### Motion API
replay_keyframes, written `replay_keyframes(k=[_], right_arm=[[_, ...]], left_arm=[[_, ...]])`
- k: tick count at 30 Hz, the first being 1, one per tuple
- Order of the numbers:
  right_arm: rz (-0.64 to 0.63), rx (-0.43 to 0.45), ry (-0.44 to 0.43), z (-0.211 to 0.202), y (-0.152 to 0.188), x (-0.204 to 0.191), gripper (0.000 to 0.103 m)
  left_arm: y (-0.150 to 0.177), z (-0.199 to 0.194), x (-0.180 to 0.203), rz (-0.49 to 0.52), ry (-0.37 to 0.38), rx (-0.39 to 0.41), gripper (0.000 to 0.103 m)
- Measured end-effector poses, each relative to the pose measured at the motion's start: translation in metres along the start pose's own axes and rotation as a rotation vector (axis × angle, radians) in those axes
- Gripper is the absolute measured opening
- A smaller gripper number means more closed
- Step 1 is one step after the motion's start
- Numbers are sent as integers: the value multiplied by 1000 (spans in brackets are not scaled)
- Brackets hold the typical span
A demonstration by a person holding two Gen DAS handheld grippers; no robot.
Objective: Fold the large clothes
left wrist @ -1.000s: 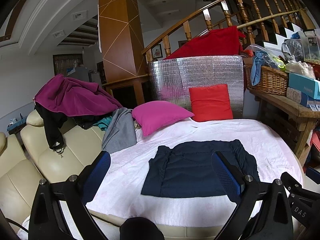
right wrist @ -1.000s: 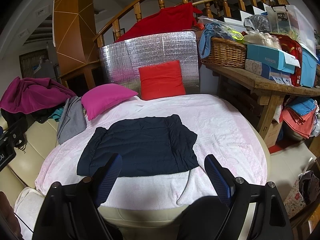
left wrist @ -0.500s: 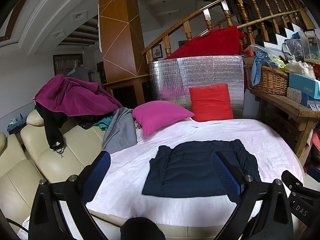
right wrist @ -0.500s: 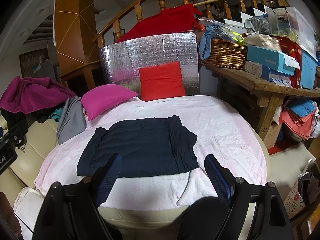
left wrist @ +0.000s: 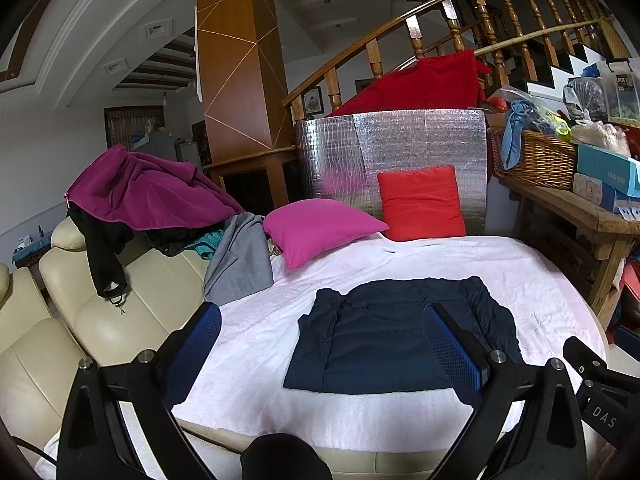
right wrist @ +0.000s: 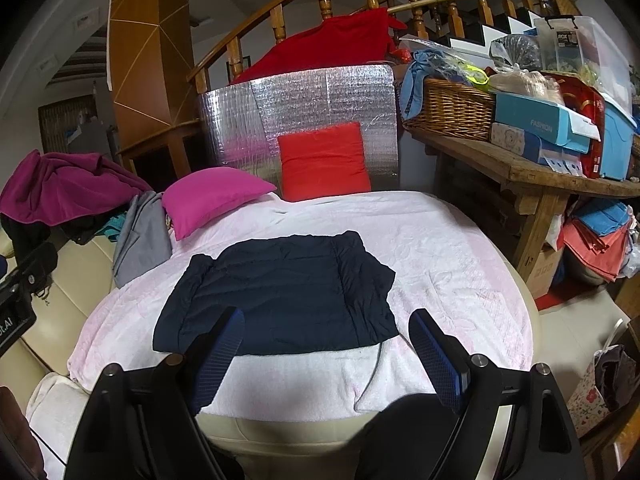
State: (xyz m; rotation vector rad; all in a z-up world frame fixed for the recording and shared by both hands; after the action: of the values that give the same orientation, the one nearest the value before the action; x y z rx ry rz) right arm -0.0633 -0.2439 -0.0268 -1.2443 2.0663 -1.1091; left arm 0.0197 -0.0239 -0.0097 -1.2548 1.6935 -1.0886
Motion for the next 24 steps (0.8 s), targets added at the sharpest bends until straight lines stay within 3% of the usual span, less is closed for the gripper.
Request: replay_keyframes(k=[24], right_arm=[[-13,7,16,2,-5,-5,87]], left_arm=[[4,6,-13,-13,14,-8,100]])
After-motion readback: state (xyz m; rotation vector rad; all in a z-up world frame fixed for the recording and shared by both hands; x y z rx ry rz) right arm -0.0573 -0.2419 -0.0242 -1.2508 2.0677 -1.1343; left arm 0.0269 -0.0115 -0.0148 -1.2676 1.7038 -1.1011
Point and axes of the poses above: each gripper's, at about its wrist camera, not at the fingertips, and z roughly the way its jaws point, x to its right, y to its underside, the point moved 9 cm from there along z, roughly the way its jaws point, and after that the axes turned 9 degrees about y, right-handed, at the moved point
